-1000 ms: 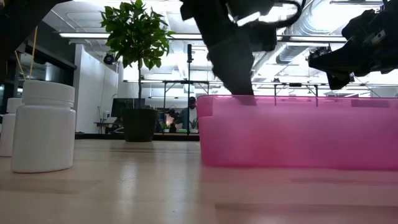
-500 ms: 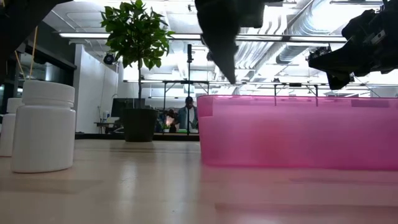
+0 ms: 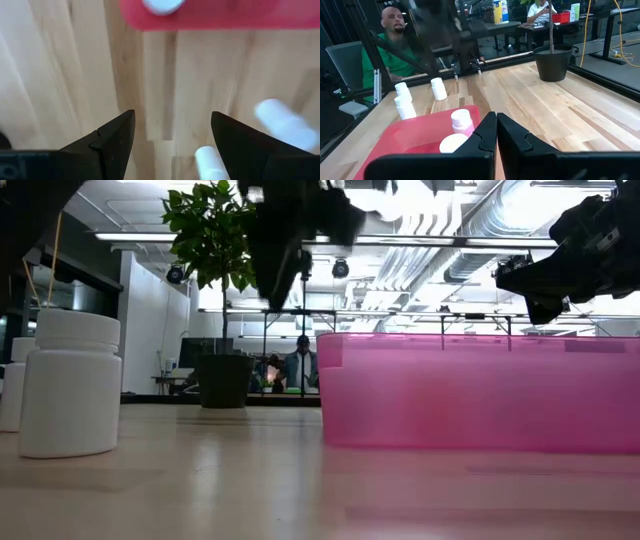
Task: Pick and place pill bottles into a basket
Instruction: Put the white pill bottle into the pink bin
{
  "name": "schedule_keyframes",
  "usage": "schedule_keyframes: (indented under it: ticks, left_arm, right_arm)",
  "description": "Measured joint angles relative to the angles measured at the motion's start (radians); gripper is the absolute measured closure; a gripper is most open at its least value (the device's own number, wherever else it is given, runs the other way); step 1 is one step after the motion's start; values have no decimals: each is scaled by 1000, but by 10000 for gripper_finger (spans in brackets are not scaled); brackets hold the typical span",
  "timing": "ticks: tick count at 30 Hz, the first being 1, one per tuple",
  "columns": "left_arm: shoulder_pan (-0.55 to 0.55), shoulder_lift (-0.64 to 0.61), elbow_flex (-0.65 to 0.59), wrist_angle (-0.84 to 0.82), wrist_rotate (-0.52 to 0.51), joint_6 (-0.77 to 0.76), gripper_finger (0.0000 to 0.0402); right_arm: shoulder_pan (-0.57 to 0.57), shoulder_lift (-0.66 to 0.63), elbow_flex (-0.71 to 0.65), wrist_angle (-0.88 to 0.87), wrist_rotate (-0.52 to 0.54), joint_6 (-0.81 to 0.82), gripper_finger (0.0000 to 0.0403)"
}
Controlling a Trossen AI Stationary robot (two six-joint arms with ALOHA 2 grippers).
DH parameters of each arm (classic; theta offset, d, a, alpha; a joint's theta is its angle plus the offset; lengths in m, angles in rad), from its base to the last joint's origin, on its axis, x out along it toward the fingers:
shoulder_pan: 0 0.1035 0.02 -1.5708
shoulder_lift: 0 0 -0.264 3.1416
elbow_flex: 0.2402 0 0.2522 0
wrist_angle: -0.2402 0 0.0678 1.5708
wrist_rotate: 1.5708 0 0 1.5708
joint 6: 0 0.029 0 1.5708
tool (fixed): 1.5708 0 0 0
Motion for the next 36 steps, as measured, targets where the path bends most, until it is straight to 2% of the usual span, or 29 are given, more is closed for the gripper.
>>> schedule_keyframes:
  ticks: [7,14,27,32,36]
  left_arm:
    - [-16,-59,-23,-1,-9,-33,108]
    - [-18,-150,-22,99,-11,-76,108]
    - [-18,-313,-22,148,-102,-179,108]
    - [-18,-408,-22,203,-86,-183,108]
    - [-18,-499,-22,228,-114,-186,108]
  right_arm:
    - [0,12,0,1,4,0,399]
    - [0,22,0,1,6,0,400]
    - [0,28,0,1,6,-10,401]
    - [0,31,0,1,5,0,399]
    - [0,34,0,1,5,1,401]
